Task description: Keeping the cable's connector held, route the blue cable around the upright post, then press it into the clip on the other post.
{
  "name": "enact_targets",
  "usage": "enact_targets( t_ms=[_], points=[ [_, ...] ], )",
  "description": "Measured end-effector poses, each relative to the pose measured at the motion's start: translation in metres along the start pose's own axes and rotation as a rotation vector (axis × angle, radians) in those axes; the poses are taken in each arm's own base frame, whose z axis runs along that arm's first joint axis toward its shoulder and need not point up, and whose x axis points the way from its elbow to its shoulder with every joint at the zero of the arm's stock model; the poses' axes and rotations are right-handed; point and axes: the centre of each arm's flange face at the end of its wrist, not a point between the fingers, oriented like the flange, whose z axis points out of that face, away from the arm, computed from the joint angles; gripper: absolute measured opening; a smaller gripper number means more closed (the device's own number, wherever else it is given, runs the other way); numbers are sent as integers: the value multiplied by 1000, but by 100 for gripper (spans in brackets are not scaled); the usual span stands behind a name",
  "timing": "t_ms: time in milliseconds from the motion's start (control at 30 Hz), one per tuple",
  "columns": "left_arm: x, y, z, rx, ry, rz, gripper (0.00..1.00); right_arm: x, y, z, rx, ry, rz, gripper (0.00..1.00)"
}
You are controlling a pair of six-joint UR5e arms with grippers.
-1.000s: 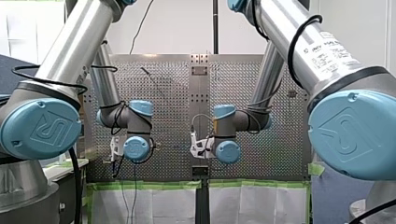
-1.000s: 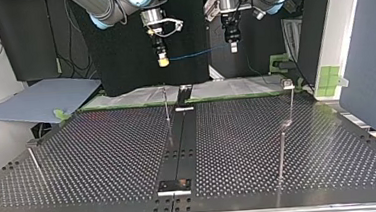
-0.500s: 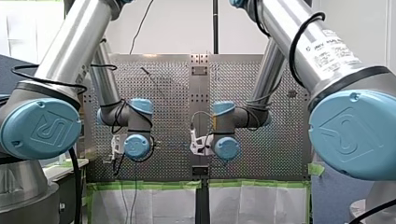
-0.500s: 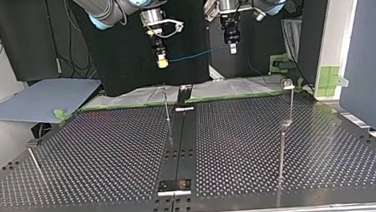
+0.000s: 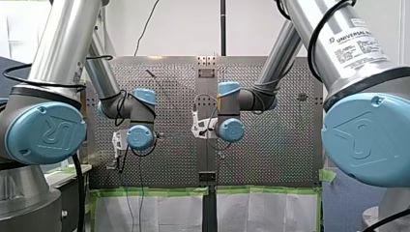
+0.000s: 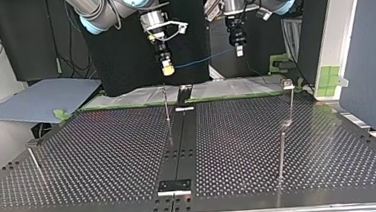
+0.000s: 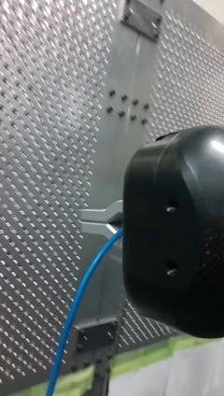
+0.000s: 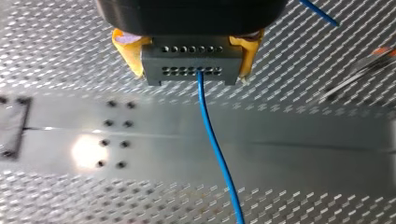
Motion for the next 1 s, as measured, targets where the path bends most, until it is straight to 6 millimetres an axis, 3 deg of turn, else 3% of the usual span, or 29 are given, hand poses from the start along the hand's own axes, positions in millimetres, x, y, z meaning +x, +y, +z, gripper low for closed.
enact_targets(
  t_ms=[133, 367, 667, 767, 1000],
  points=[
    [-23, -2, 10, -26, -27, -29, 0, 29, -1, 10, 12, 34, 10, 0],
    [-65, -8, 28, -54, -84, -89, 0, 97, 0, 29, 19, 143, 58, 0],
    [-121, -11, 48, -74, -157, -204, 0, 173, 11, 38, 7, 253, 84, 0],
    [-145, -11, 53, -79, -185, -230, 0, 181, 14, 42, 9, 268, 90, 0],
    [-197, -10, 61, -88, -247, -269, 0, 171, 10, 60, 33, 258, 90, 0]
  ],
)
